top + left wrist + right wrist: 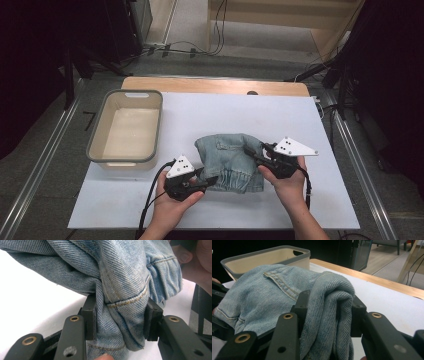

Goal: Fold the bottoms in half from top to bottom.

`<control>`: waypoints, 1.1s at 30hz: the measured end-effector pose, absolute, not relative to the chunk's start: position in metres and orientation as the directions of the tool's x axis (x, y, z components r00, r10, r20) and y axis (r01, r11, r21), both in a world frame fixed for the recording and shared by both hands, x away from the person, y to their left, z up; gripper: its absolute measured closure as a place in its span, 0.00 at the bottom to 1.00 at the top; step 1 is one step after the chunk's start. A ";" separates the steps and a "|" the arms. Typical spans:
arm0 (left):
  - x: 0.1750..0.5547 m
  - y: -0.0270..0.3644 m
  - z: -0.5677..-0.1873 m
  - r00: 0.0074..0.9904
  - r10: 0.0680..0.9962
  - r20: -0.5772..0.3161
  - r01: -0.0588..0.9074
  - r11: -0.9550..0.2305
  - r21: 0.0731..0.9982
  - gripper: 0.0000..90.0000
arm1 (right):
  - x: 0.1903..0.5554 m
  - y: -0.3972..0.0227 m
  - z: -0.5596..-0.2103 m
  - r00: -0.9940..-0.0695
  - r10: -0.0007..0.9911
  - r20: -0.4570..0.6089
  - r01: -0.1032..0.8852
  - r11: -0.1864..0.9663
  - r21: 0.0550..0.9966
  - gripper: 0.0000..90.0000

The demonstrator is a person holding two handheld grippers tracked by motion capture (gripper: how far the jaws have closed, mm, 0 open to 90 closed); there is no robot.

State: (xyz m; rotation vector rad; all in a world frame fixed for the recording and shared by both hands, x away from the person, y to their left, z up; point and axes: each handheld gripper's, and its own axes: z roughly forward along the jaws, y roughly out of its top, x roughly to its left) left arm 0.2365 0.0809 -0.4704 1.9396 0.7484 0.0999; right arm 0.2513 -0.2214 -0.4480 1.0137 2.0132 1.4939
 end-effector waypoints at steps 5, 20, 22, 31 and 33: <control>0.236 0.082 -0.464 0.808 0.536 -0.245 0.449 -0.288 0.846 0.61 | 0.250 -0.221 -0.441 -0.636 0.769 0.072 0.293 0.154 0.944 0.67; 0.241 0.096 -0.443 0.802 0.553 -0.224 0.418 -0.254 0.872 0.61 | 0.260 -0.210 -0.416 -0.649 0.757 0.071 0.272 0.145 0.951 0.67; 0.241 0.098 -0.440 0.800 0.558 -0.222 0.416 -0.249 0.874 0.61 | 0.262 -0.209 -0.414 -0.651 0.755 0.071 0.269 0.142 0.953 0.67; 0.244 0.107 -0.432 0.791 0.572 -0.216 0.410 -0.234 0.882 0.61 | 0.270 -0.201 -0.407 -0.660 0.747 0.072 0.268 0.144 0.953 0.67; 0.245 0.109 -0.430 0.790 0.573 -0.216 0.409 -0.230 0.883 0.61 | 0.271 -0.199 -0.406 -0.661 0.747 0.074 0.269 0.143 0.952 0.67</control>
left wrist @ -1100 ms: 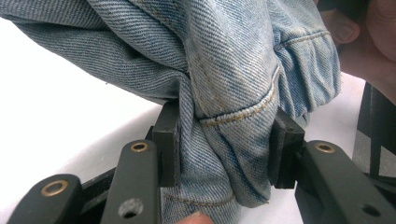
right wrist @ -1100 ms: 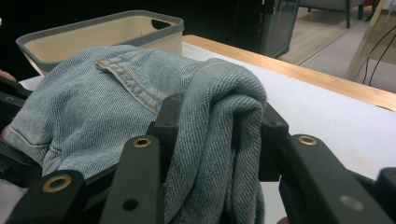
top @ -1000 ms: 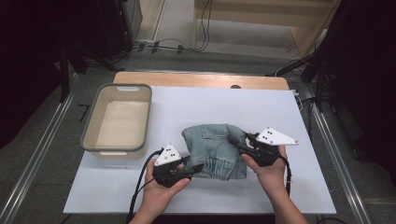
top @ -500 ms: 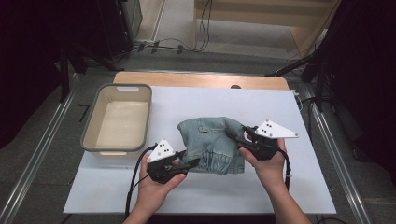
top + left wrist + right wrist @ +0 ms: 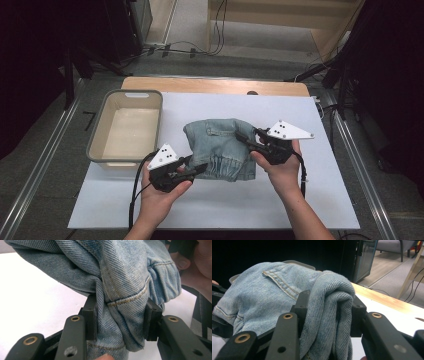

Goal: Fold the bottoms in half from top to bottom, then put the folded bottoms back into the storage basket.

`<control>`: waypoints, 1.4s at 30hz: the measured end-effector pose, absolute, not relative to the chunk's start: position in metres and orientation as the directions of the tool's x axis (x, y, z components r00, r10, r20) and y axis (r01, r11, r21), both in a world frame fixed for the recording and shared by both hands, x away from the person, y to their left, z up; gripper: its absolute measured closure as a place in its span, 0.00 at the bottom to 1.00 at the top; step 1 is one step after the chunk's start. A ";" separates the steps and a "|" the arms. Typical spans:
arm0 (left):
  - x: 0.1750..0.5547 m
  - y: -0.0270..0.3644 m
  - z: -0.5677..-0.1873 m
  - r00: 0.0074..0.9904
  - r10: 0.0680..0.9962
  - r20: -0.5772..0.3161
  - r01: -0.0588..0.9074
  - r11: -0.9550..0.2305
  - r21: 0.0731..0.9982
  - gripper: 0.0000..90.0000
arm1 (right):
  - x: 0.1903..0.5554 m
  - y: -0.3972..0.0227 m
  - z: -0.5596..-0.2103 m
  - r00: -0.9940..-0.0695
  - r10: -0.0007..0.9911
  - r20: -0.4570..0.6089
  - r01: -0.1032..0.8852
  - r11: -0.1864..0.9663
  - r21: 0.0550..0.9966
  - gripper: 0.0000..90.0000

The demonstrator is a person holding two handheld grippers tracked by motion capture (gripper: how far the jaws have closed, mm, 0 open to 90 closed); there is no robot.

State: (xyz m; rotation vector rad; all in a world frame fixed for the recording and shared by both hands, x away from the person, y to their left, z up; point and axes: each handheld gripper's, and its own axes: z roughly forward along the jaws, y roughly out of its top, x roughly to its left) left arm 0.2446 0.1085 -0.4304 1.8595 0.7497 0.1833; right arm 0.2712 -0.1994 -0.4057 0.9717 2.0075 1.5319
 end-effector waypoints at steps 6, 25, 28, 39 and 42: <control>0.246 0.113 -0.425 0.788 0.577 -0.214 0.402 -0.219 0.889 0.62 | 0.274 -0.196 -0.400 -0.666 0.742 0.074 0.262 0.140 0.955 0.67; 0.254 0.133 -0.414 0.766 0.606 -0.215 0.397 -0.182 0.900 0.62 | 0.291 -0.177 -0.388 -0.689 0.721 0.074 0.248 0.139 0.959 0.67; 0.255 0.137 -0.412 0.763 0.609 -0.216 0.394 -0.175 0.902 0.62 | 0.293 -0.174 -0.386 -0.689 0.720 0.080 0.250 0.132 0.959 0.67; 0.259 0.151 -0.407 0.749 0.626 -0.216 0.389 -0.152 0.909 0.62 | 0.304 -0.162 -0.382 -0.709 0.701 0.073 0.230 0.132 0.964 0.67; 0.260 0.154 -0.406 0.745 0.632 -0.215 0.387 -0.146 0.910 0.62 | 0.306 -0.159 -0.380 -0.713 0.697 0.073 0.228 0.132 0.965 0.66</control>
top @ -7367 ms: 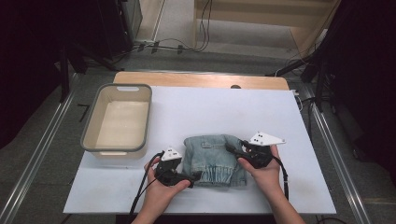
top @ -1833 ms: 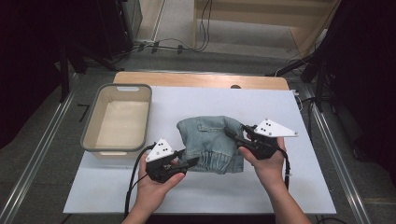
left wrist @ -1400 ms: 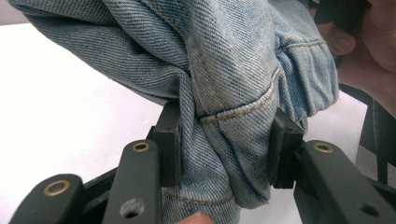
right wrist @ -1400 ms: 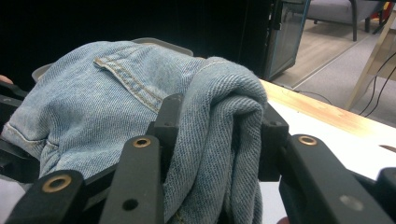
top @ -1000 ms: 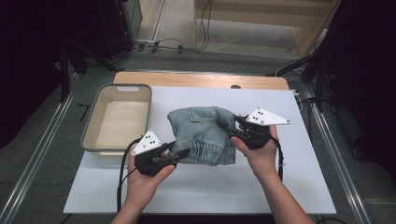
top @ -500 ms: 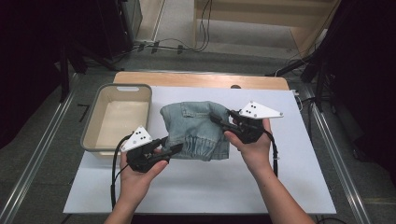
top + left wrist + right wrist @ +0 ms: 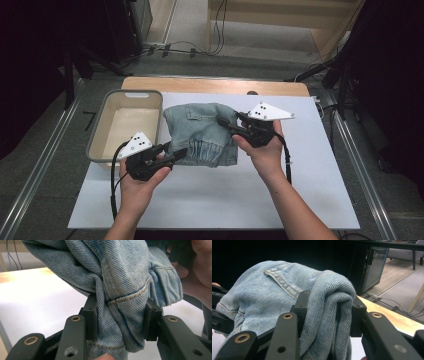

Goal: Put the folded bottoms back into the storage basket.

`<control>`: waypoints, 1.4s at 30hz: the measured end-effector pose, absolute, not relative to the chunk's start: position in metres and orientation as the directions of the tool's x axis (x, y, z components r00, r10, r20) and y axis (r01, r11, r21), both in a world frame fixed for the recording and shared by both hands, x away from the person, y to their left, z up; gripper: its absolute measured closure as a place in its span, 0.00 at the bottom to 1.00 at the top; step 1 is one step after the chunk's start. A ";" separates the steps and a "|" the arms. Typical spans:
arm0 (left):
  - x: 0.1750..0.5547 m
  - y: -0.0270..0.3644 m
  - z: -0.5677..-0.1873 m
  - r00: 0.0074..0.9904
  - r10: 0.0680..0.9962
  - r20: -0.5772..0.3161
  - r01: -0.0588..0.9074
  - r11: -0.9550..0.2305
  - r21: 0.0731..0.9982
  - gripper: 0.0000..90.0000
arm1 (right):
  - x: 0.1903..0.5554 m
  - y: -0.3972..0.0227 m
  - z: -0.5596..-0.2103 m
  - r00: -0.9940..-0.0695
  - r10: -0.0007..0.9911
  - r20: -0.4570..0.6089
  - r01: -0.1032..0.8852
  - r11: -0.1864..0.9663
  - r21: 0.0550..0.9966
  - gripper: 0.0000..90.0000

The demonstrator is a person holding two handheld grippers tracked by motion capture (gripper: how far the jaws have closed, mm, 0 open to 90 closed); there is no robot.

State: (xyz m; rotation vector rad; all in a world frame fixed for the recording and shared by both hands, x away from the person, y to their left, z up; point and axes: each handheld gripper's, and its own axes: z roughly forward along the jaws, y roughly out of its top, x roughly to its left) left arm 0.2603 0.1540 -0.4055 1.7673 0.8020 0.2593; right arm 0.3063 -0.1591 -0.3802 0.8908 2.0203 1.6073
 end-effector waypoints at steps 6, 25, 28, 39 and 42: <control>0.262 0.160 -0.403 0.737 0.640 -0.215 0.386 -0.137 0.912 0.62 | 0.312 -0.152 -0.377 -0.721 0.689 0.071 0.224 0.135 0.965 0.67; 0.267 0.182 -0.397 0.711 0.670 -0.214 0.378 -0.107 0.920 0.62 | 0.325 -0.130 -0.367 -0.741 0.669 0.056 0.203 0.144 0.968 0.67; 0.267 0.185 -0.396 0.708 0.673 -0.216 0.377 -0.101 0.921 0.62 | 0.328 -0.125 -0.365 -0.745 0.665 0.054 0.200 0.145 0.969 0.67; 0.270 0.203 -0.394 0.691 0.691 -0.211 0.374 -0.093 0.923 0.62 | 0.336 -0.108 -0.363 -0.759 0.649 0.057 0.197 0.145 0.970 0.66; 0.271 0.207 -0.394 0.686 0.697 -0.209 0.374 -0.091 0.923 0.62 | 0.339 -0.103 -0.363 -0.762 0.645 0.054 0.194 0.148 0.970 0.66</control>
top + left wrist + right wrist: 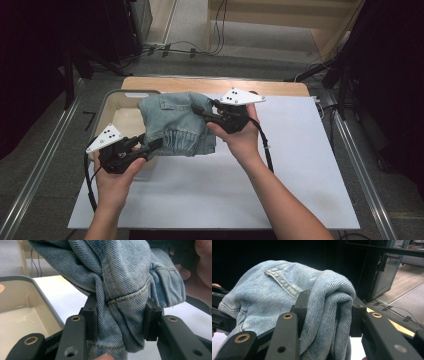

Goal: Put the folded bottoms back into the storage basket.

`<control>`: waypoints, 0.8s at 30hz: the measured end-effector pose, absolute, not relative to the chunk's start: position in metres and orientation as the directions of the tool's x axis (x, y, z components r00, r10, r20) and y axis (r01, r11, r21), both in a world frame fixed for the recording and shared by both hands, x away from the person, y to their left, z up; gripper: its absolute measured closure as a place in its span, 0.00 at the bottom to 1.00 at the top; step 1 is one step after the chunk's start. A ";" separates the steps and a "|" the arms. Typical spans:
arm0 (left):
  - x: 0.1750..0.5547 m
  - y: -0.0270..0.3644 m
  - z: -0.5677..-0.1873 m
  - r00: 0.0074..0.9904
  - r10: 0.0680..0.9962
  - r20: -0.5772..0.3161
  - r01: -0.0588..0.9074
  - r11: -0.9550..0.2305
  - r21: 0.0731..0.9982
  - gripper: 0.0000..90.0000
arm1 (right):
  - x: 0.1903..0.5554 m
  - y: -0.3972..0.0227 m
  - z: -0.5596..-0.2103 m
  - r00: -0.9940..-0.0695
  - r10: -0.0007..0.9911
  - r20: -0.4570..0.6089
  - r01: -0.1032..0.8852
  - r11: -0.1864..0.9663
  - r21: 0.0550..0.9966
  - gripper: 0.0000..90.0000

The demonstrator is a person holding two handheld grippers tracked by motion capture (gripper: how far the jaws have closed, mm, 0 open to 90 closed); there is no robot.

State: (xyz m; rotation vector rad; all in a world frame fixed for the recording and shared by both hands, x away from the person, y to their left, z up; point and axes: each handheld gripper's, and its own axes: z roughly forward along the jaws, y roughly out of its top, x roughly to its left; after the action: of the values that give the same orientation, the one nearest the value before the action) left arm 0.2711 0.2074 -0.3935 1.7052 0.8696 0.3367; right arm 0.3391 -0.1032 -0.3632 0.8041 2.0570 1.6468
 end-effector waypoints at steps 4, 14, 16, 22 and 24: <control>0.272 0.214 -0.392 0.683 0.700 -0.210 0.373 -0.087 0.924 0.62 | 0.342 -0.096 -0.361 -0.766 0.640 0.052 0.191 0.150 0.970 0.66; 0.273 0.228 -0.390 0.668 0.715 -0.203 0.371 -0.084 0.925 0.62 | 0.350 -0.079 -0.359 -0.780 0.624 0.041 0.177 0.158 0.971 0.66; 0.274 0.231 -0.390 0.666 0.718 -0.203 0.370 -0.082 0.925 0.62 | 0.351 -0.076 -0.359 -0.782 0.622 0.040 0.174 0.156 0.972 0.66; 0.275 0.238 -0.390 0.656 0.726 -0.208 0.372 -0.071 0.926 0.62 | 0.354 -0.069 -0.359 -0.786 0.617 0.035 0.171 0.163 0.972 0.66; 0.276 0.240 -0.390 0.654 0.728 -0.209 0.371 -0.068 0.926 0.62 | 0.356 -0.065 -0.358 -0.789 0.613 0.031 0.168 0.167 0.972 0.66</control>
State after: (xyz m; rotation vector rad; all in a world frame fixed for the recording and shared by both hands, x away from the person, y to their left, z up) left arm 0.2758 0.2404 -0.3901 1.6792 0.9060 0.3719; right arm 0.3563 -0.0652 -0.3578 0.7420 2.0811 1.6556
